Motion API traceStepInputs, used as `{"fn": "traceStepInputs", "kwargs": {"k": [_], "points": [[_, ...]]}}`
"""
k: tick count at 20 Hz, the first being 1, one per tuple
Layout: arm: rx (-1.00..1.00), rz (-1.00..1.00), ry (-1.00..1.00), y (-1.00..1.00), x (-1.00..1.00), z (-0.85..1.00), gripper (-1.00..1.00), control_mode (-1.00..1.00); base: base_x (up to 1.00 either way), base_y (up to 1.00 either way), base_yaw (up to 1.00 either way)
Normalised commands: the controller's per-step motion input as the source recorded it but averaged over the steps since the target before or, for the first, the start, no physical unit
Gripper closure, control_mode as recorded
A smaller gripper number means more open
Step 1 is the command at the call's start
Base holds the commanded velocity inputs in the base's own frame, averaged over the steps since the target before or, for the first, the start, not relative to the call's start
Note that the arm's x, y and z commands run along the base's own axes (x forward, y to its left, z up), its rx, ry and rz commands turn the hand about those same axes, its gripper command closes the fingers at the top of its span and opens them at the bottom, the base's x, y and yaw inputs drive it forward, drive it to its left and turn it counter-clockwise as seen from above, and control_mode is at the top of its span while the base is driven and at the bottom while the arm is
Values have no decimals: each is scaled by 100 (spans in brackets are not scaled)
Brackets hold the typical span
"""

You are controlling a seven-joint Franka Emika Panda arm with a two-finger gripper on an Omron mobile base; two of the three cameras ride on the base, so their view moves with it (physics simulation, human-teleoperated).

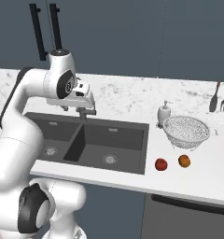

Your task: Put the colander in the sink, put the peach, peach, apple in the colander, and turn on the sink faucet and pour water over the colander.

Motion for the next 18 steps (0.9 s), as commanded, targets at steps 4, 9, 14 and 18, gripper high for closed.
{"fn": "traceStepInputs", "kwargs": {"k": [4, 9, 14, 18], "points": [[0, 0, -1, 0, -2, 0, -100, -100, 0, 0, 0], [-2, 1, -12, -5, -39, -17, -100, -100, 0, 0, 0], [-6, 0, -9, -33, -49, -27, -100, -100, 0, 0, 0], [-10, -3, 9, -55, -15, -11, -100, -100, 0, 0, 0]]}}
